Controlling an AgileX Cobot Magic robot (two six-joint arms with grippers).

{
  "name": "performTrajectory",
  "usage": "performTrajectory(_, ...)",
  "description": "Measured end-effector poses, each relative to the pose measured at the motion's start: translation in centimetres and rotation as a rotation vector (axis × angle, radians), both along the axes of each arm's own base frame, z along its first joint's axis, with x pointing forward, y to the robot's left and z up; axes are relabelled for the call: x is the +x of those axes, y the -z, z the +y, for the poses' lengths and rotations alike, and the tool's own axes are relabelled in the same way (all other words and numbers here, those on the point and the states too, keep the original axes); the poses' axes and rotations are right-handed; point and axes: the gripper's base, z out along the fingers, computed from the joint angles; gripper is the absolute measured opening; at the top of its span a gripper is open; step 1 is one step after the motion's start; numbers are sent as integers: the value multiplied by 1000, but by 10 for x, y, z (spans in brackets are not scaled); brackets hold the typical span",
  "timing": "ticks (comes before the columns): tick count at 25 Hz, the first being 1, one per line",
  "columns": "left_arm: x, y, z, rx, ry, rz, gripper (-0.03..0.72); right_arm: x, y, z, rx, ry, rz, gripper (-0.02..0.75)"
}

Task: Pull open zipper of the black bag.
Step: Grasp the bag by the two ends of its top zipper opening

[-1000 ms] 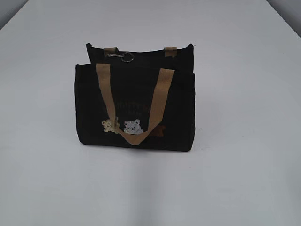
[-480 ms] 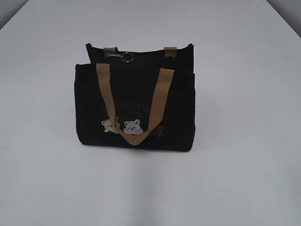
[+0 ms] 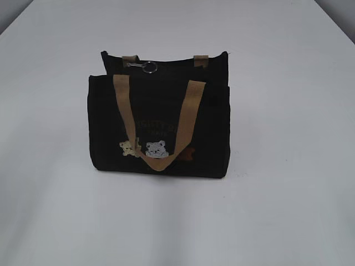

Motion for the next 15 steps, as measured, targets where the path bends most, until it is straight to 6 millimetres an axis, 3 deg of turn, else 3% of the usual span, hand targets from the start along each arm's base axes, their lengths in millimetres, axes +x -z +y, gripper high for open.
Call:
performTrajectory(3, 48, 7, -5, 82, 39, -27, 305, 0, 0, 0, 0, 0, 0, 409)
performTrajectory(6, 98, 34, -10, 154, 97, 56, 328, 0, 0, 0, 1, 0, 0, 409)
performTrajectory(11, 145, 69, -25, 197, 274, 73, 335, 0, 0, 0, 4, -3, 0, 409)
performTrajectory(15, 165, 100, -33, 324, 427, 41, 340, 0, 0, 1, 9, -6, 0, 409)
